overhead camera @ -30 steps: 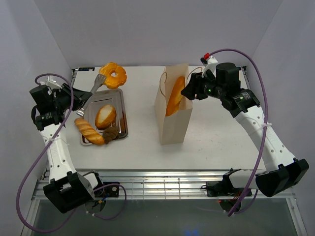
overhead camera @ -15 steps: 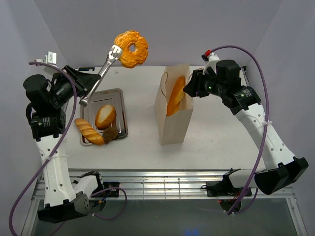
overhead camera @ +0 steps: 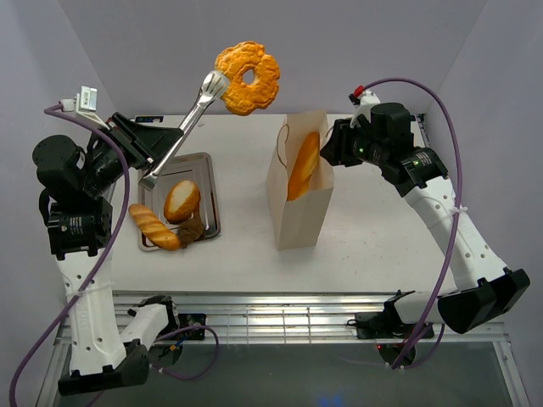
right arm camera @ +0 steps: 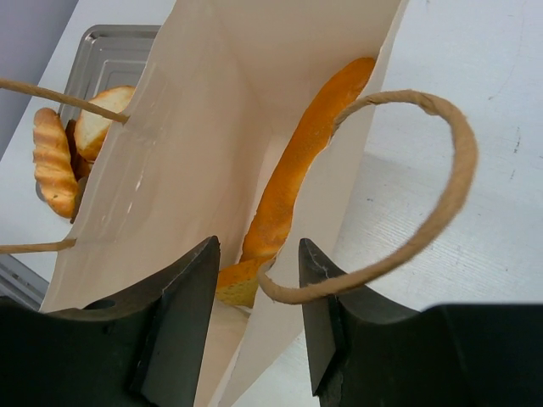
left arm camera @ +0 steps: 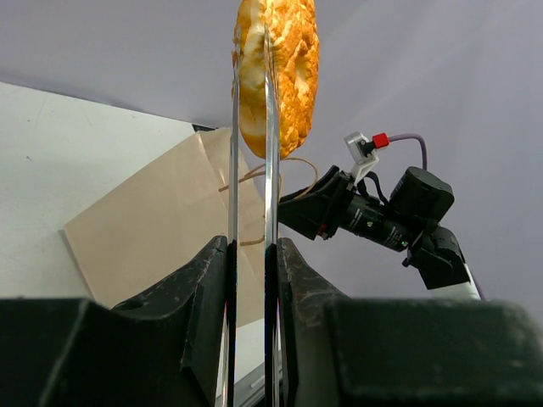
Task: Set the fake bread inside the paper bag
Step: Place the fake bread in the paper bag.
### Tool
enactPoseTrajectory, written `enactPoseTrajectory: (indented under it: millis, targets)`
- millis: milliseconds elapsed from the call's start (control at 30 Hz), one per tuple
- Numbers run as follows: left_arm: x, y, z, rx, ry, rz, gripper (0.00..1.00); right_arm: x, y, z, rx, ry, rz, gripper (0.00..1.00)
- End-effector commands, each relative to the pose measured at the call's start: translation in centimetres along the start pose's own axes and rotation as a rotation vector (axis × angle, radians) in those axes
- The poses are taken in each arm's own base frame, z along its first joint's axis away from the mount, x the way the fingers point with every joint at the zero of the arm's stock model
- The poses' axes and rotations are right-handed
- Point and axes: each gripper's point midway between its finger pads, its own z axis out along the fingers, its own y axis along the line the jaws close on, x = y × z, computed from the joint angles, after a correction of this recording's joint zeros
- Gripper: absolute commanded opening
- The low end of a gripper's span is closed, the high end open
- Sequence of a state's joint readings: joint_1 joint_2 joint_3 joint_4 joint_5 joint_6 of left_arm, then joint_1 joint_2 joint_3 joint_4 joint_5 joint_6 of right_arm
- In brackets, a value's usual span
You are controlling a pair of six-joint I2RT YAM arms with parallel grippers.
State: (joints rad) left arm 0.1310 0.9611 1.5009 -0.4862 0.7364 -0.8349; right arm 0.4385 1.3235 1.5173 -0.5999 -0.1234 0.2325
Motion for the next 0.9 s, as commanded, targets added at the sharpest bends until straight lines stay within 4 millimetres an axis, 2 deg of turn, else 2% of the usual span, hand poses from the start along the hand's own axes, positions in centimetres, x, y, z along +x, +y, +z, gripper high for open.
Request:
enactPoseTrajectory:
  millis: [0,67,133,167,200,267,300,367,400,467,500,533,567,767,867]
  targets:
    - [-0.5,-2.5,-0.4,0.065,-0.012,0.027,0.00,-2.3,-0.3,-0.7,0.030,-0.067,-0.021,0.49]
    - [-0.7,-2.3,0.4,0.064,-0.004,0.028,0.00,-2.3,-0.7,-0.7,0.045,-0.068,-0.020,0.49]
    - [-1.2,-2.9,0.9,0.081,0.001,0.041,0.00,-2.5,-1.0,-0.7,0.056,-0.072,-0.018,0.49]
    - [-1.4,-2.3,1.9,0.073,0.012,0.031,0.00,-2.4,-1.1,-0.7,0.060,-0.072,-0.017,0.49]
    - [-1.5,-2.9,2.2,0.090,0.017,0.043,0.00,-2.5,-1.2,-0.6,0.062,-0.073,-0.016,0.49]
    - [-1.9,-2.0,3.5,0.071,0.015,0.056,0.00,-2.4,-1.2,-0.5,0.063,-0.068,-0.012,0.49]
    - [-0.9,-3.2,4.1,0.110,0.047,0.057,0.00,-2.4,-1.3,-0.5,0.066,-0.069,-0.012,0.49]
    - [-0.7,-3.1,5.2,0.100,0.045,0.070,0.00,-2.4,-1.4,-0.3,0.072,-0.066,-0.009,0.49]
    - [0.1,-3.5,5.9,0.113,0.067,0.069,0.00,-2.3,-1.4,-0.3,0.072,-0.064,-0.007,0.49]
    - [0.0,-4.0,6.7,0.105,0.045,0.094,0.00,-2.4,-1.5,-0.1,0.073,-0.065,-0.006,0.49]
    - [0.8,-4.6,7.1,0.111,0.062,0.097,0.00,-2.4,-1.5,-0.1,0.075,-0.064,-0.005,0.49]
    - [0.5,-5.3,7.1,0.112,0.047,0.114,0.00,-2.4,-1.4,-0.1,0.072,-0.064,-0.004,0.49]
    - [0.2,-5.2,7.2,0.086,0.027,0.133,0.00,-2.5,-1.5,-0.1,0.073,-0.066,-0.002,0.49]
    - [4.3,-5.9,7.9,0.049,0.110,0.114,0.00,-2.9,-1.3,-0.1,0.066,-0.082,0.004,0.48]
    - [6.1,-6.1,7.4,0.011,0.119,0.111,0.00,-2.9,-1.4,-0.2,0.071,-0.085,0.005,0.48]
